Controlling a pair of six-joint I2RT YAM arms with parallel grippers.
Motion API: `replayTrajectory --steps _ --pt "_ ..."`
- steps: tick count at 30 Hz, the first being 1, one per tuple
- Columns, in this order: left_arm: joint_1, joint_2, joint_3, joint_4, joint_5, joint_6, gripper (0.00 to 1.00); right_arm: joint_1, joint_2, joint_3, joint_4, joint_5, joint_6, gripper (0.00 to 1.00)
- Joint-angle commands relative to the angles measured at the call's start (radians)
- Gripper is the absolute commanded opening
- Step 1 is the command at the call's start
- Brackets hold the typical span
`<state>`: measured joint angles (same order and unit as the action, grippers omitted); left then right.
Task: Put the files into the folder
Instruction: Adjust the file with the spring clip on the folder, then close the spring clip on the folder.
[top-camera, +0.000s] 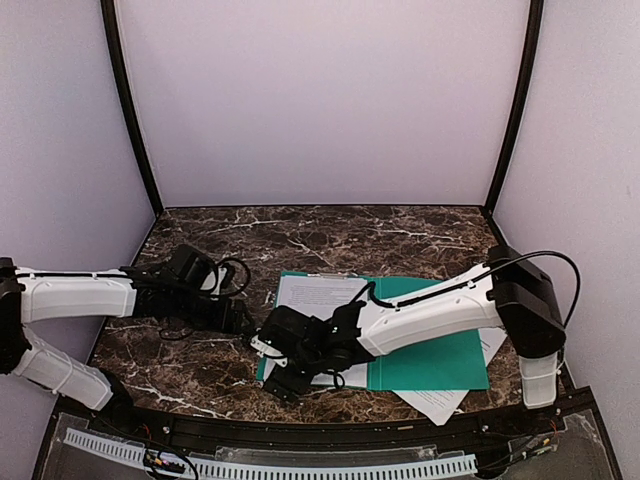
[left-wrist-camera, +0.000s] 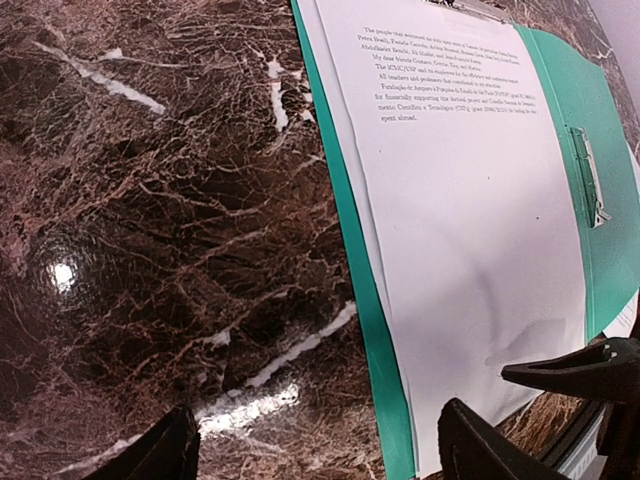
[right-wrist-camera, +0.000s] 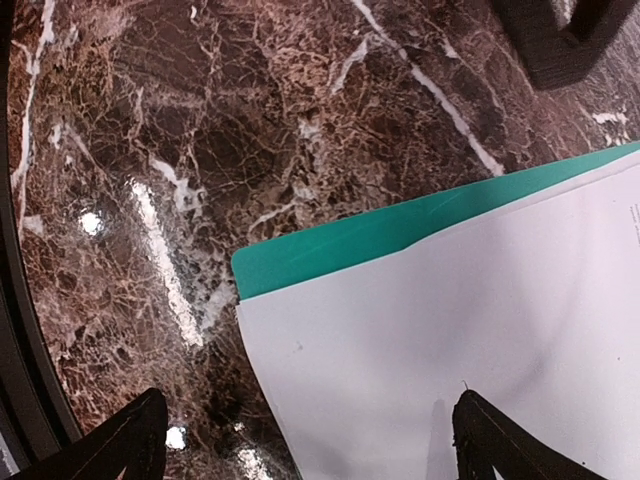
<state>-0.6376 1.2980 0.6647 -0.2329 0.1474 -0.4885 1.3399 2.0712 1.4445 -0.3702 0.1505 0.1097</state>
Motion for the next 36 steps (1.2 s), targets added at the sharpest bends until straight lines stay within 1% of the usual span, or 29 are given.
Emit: replayTrajectory --steps 1,5,9,12,15,17,20,22,25,32,36 --pt "0.003 0.009 -0.02 0.034 0.042 0.015 0.83 -0.05 -0.109 -0.057 0.051 -0.003 0.054 0.96" --pt "0.003 -0.009 -0.033 0.1 0.074 0.009 0.83 -0.123 -0.195 -0.126 0.06 0.032 0.127 0.95" --pt "0.003 -0.012 -0.035 0.188 0.128 0.003 0.82 -0.237 -0.277 -0.191 0.082 0.026 0.201 0.94" --pt "0.003 0.007 -0.022 0.258 0.186 -0.003 0.83 -0.321 -0.316 -0.207 0.09 0.022 0.235 0.94" --pt "0.003 0.061 0.003 0.325 0.233 -0.01 0.82 -0.398 -0.327 -0.192 0.088 0.012 0.253 0.94" --pt "0.003 0.104 0.028 0.36 0.284 -0.016 0.82 -0.463 -0.319 -0.171 0.088 -0.014 0.271 0.94" --pt "0.001 0.169 0.071 0.412 0.335 -0.035 0.82 -0.529 -0.288 -0.144 0.092 -0.046 0.287 0.94" --pt "-0.003 0.235 0.1 0.468 0.369 -0.063 0.82 -0.569 -0.248 -0.114 0.093 -0.098 0.293 0.94" --pt "-0.012 0.3 0.147 0.5 0.405 -0.087 0.82 -0.621 -0.186 -0.077 0.107 -0.176 0.311 0.93" --pt "-0.04 0.451 0.251 0.571 0.47 -0.17 0.82 -0.712 -0.078 -0.028 0.191 -0.345 0.374 0.92" --pt "-0.053 0.508 0.282 0.586 0.493 -0.204 0.82 -0.731 -0.04 -0.01 0.222 -0.411 0.396 0.92"
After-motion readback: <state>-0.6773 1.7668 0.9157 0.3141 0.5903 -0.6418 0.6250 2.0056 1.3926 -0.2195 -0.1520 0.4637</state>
